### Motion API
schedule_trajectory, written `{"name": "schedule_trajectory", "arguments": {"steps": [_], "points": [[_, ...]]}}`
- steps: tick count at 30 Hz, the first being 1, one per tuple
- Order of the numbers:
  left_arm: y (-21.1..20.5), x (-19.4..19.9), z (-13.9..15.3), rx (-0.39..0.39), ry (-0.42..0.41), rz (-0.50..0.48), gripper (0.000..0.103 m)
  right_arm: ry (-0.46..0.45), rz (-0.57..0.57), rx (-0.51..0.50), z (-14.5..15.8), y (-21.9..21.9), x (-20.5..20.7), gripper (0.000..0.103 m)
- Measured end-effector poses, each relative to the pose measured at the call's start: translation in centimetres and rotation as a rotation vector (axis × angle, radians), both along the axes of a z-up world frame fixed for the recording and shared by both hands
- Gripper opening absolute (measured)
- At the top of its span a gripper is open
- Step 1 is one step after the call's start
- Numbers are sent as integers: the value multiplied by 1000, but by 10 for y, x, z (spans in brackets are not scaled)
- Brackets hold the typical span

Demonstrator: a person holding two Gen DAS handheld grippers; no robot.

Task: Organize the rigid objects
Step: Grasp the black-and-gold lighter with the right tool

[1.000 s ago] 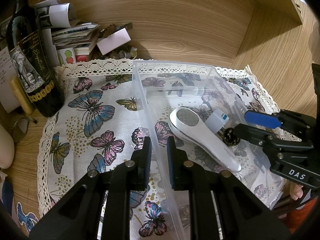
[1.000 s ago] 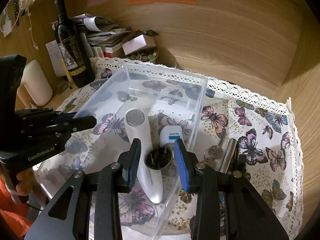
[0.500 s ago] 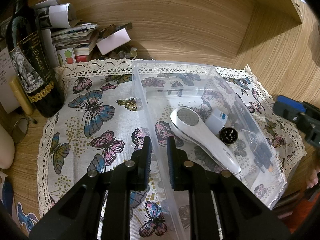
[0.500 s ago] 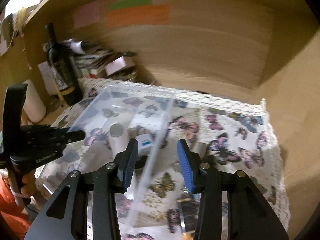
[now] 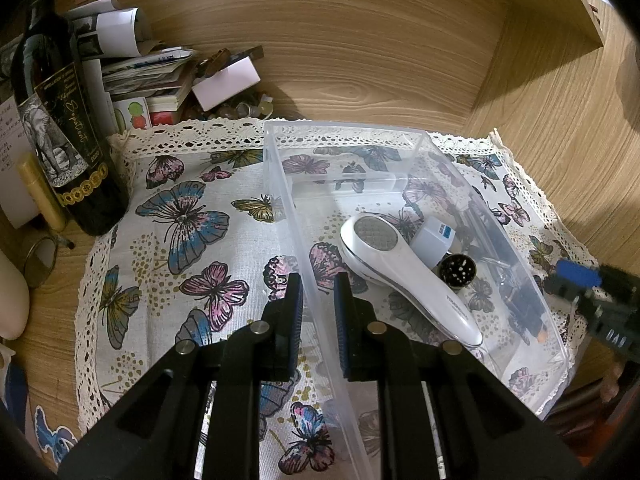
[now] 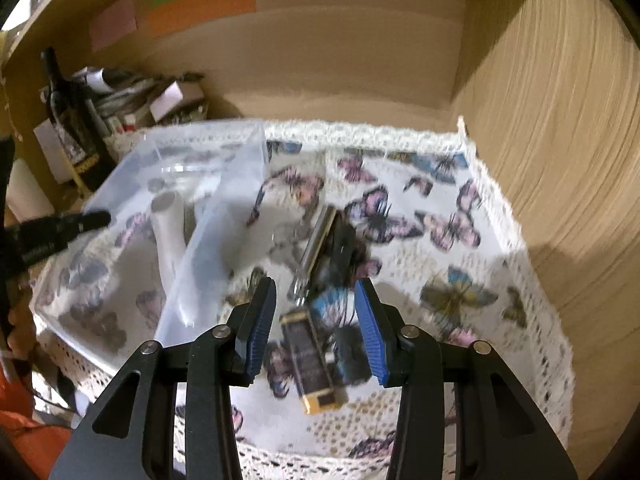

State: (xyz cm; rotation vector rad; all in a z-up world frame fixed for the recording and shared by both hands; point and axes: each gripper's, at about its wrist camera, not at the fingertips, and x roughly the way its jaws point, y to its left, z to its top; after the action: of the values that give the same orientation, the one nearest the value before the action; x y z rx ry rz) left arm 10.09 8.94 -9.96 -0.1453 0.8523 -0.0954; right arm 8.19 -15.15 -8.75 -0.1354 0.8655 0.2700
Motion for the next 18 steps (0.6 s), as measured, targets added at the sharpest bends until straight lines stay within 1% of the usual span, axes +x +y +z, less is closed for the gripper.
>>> {"name": "schedule_trajectory", "arguments": {"steps": [5,9,11,12,13,18], "points": [[0,0,0,1,0,-1,14,59,18,-7,-25,5,-3,37],[0,1,0,1,-1,-1,14,104,-3,-21,-42,1,3,36],[-1,0,0,1,-1,0,14,88,-6,-25,-43,-1,2,34],[0,0,0,1,-1,1,14,87,-8,-29,-43,-1,2,31],[0,0,0,1,-1,1,14,92,-10,-29,-44,-1,2,23],[-1,0,0,2,-1,0,14,75,-2,-40,-42,1,1,22]]}}
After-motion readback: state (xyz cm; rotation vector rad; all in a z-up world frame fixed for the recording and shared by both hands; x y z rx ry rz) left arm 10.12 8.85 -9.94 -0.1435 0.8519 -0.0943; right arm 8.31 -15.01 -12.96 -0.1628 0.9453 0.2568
